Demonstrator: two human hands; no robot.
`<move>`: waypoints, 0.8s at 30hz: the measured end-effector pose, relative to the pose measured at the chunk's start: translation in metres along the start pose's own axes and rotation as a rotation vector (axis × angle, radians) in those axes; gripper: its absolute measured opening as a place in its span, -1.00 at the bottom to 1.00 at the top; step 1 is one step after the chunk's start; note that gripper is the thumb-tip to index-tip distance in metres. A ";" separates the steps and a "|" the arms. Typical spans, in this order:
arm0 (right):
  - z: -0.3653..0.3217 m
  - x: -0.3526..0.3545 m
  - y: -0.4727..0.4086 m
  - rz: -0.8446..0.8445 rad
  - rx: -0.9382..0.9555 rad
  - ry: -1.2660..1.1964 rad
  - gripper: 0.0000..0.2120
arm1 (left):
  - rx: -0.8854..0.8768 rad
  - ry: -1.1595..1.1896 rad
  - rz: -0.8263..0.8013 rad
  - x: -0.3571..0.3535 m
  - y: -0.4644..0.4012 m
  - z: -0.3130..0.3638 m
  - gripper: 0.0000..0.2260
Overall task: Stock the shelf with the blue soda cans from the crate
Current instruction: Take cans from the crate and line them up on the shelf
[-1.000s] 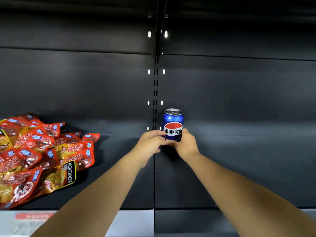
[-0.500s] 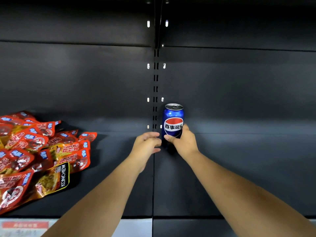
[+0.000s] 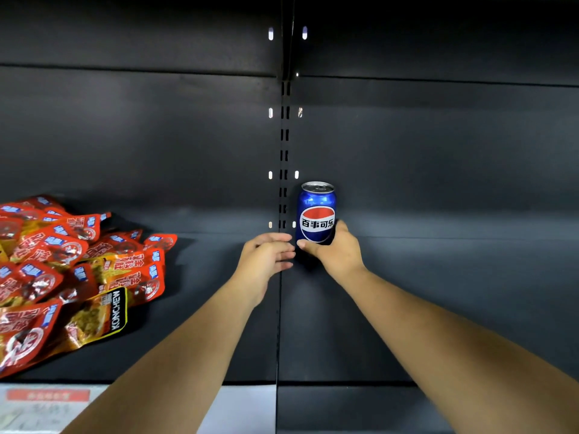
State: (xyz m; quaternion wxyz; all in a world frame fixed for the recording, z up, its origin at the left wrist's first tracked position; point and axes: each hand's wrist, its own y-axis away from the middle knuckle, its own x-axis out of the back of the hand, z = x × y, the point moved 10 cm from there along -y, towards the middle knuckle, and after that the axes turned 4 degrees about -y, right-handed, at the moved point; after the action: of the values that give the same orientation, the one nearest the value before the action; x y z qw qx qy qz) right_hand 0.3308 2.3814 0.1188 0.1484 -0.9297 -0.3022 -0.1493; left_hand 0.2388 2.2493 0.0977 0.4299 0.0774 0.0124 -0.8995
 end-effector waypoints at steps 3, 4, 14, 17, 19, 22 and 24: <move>-0.004 0.006 0.008 0.029 -0.003 -0.034 -0.46 | -0.047 -0.138 0.002 -0.004 0.007 0.006 -0.84; -0.006 0.009 0.013 0.037 -0.006 -0.062 -0.41 | -0.078 -0.206 -0.001 -0.007 0.011 0.010 -0.84; -0.029 0.045 0.061 0.014 0.049 -0.036 -0.25 | -0.202 -0.555 -0.039 -0.043 0.053 0.034 -0.83; -0.036 0.061 0.079 -0.011 0.083 -0.012 -0.28 | -0.212 -0.591 -0.042 -0.052 0.070 0.039 -0.83; -0.039 0.072 0.090 -0.042 0.093 0.018 -0.31 | -0.242 -0.603 -0.016 -0.058 0.082 0.045 -0.81; -0.039 0.090 0.106 -0.079 0.091 0.046 -0.33 | -0.324 -0.607 0.078 -0.069 0.101 0.059 -0.76; -0.038 0.104 0.117 -0.087 0.088 0.049 -0.34 | -0.376 -0.602 0.140 -0.079 0.113 0.069 -0.75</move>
State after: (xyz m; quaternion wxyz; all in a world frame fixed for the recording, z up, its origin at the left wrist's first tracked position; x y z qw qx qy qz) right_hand 0.4751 2.3311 0.1702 0.1898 -0.9043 -0.3449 -0.1651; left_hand 0.3664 2.2323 0.1823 0.4815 -0.2709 0.0449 -0.8323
